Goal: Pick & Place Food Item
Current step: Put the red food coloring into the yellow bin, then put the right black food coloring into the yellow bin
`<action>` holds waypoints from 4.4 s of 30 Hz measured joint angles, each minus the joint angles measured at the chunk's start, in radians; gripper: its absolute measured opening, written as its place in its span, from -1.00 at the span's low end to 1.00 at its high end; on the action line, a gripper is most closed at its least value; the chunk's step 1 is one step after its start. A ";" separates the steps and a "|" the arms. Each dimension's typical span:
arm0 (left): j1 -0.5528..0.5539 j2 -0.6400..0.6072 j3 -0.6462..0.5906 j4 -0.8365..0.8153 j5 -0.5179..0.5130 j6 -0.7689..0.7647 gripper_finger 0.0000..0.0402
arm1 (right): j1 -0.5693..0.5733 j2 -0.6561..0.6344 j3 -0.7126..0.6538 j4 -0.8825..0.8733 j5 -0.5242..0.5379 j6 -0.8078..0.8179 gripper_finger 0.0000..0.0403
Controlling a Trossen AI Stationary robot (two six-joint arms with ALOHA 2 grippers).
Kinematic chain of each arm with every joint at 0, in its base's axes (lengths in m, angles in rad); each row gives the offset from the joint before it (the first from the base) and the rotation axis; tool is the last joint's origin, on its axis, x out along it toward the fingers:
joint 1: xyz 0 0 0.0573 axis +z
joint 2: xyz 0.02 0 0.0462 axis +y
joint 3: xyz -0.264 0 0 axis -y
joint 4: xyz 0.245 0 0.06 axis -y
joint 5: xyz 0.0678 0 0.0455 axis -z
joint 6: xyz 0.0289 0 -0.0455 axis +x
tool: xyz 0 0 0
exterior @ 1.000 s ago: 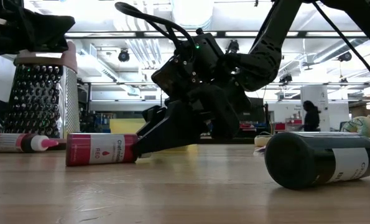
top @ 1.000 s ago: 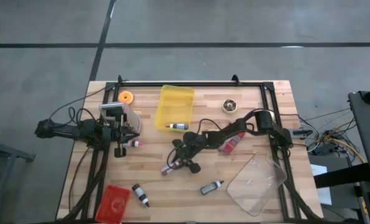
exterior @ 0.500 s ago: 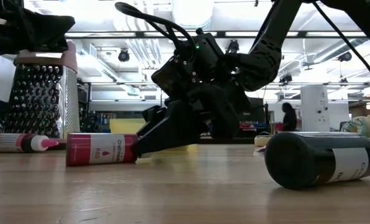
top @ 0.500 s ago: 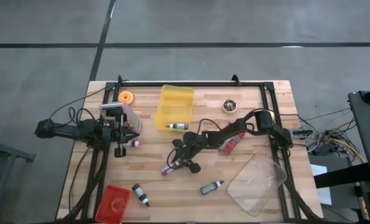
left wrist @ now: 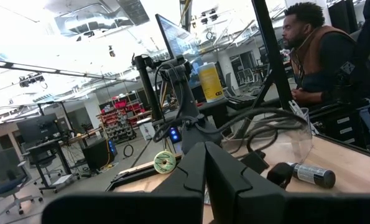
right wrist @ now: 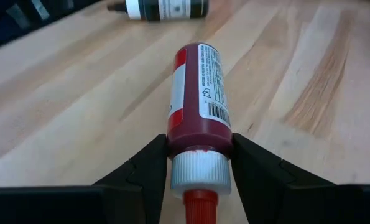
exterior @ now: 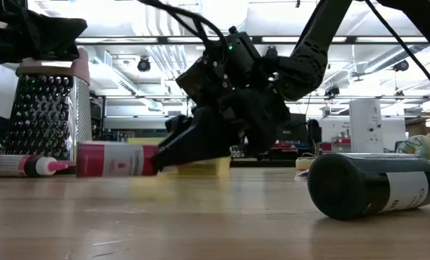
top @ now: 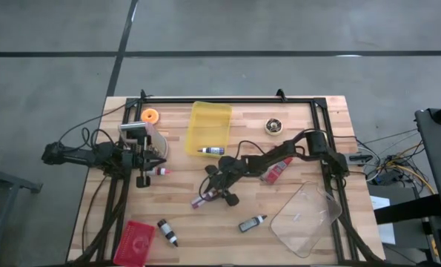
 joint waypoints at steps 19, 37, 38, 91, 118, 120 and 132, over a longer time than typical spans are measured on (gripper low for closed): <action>0.000 0.000 0.000 0.000 0.000 0.000 -0.93 | -0.011 -0.208 -0.002 -0.208 0.093 0.005 -0.25; 0.000 0.003 0.000 -0.001 0.000 0.000 -0.93 | -0.148 -0.529 -0.004 -0.445 0.393 -0.103 -0.25; 0.000 0.003 0.000 -0.001 0.000 0.000 -0.93 | -0.164 -0.529 -0.004 -0.447 0.390 -0.090 -0.25; 0.000 0.019 0.000 -0.003 0.000 0.000 -0.93 | -0.361 -0.101 0.306 -0.777 0.338 0.270 -0.22; 0.000 0.019 0.000 -0.003 0.000 0.000 -0.93 | -0.363 -0.101 0.295 -0.784 0.338 0.322 -0.19; 0.000 0.019 0.000 -0.003 0.000 0.000 -0.93 | -0.363 -0.101 0.295 -0.784 0.339 0.322 -0.16; 0.000 0.019 0.000 -0.003 0.000 0.000 -0.93 | -0.362 -0.101 0.294 -0.786 0.337 0.314 0.00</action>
